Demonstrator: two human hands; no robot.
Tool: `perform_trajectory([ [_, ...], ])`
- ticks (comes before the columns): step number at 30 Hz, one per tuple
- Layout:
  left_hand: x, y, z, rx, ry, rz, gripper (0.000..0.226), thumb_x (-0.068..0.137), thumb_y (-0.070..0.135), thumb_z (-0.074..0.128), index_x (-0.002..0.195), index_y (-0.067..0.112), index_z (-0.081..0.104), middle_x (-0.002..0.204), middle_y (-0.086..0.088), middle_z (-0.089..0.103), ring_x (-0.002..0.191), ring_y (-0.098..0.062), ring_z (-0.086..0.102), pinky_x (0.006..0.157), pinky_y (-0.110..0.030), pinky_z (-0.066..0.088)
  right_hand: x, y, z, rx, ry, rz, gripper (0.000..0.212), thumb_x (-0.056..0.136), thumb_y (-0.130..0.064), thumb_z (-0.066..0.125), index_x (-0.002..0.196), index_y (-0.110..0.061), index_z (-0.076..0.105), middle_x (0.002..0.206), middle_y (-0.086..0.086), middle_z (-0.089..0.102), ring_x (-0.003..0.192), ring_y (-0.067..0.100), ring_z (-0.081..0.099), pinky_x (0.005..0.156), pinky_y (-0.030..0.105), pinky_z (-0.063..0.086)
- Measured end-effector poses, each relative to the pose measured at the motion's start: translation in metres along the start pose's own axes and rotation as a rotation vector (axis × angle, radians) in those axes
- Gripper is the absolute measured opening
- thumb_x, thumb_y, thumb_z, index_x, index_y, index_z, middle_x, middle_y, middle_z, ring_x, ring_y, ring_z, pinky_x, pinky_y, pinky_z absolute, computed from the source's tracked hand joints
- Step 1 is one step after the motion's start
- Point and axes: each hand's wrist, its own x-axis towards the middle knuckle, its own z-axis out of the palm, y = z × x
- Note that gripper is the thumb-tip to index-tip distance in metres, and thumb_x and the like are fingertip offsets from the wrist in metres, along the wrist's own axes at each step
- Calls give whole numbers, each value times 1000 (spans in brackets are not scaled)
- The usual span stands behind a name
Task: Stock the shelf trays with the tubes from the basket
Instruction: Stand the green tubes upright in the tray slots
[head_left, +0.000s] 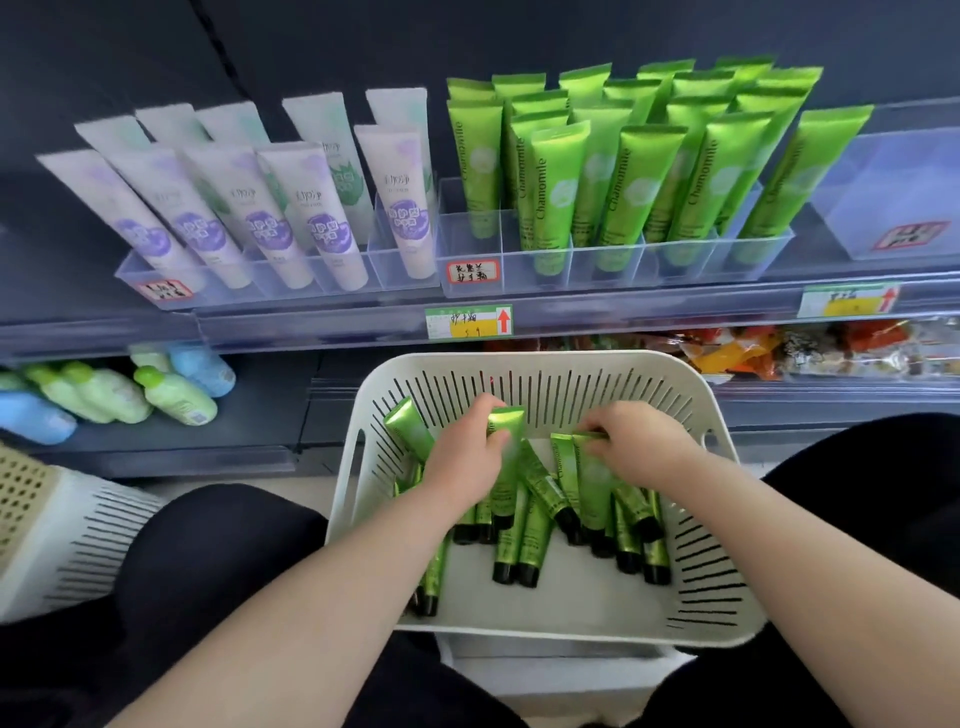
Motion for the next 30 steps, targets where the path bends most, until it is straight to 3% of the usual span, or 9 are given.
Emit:
perform_trajectory([
  [4,-6,32,-21,4,146,88,22,100,24,49,122,26,48,73,2,60,53,-12,50,48,-26,39,-19,-15,-40,23,182,-77,26,92,-24,58,116,-29,65,113,-8,67,91,15,62,82,30,50],
  [7,-11,59,-48,45,280,165,20,100,25,49,120,27,49,70,6,54,63,-17,52,56,-30,37,-33,-27,-70,26,355,-143,23,89,-25,61,110,-32,65,110,-8,68,102,17,61,85,34,50],
  [13,-17,100,-112,64,575,343,17,98,20,52,114,23,55,88,7,58,79,-15,56,64,-27,37,-50,-66,-134,-14,703,-335,24,91,-17,57,112,-22,66,107,0,66,103,24,57,78,36,49],
  [17,-17,119,-154,30,726,343,20,97,15,53,116,22,56,95,7,59,83,-14,56,70,-27,41,-41,-98,-171,-44,880,-407,24,93,-19,55,115,-21,64,111,2,66,105,27,57,80,39,49],
  [27,0,142,-199,91,754,318,18,95,15,52,108,26,57,87,15,50,84,-17,55,69,-33,44,19,-138,-184,-144,937,-344,29,91,-12,54,116,-26,59,103,-1,65,99,24,59,77,36,39],
  [30,10,149,-205,103,751,323,17,96,16,52,110,26,55,97,12,54,87,-17,56,72,-36,49,32,-138,-181,-160,903,-341,31,89,-9,54,114,-26,60,103,-2,66,98,25,59,79,35,37],
])
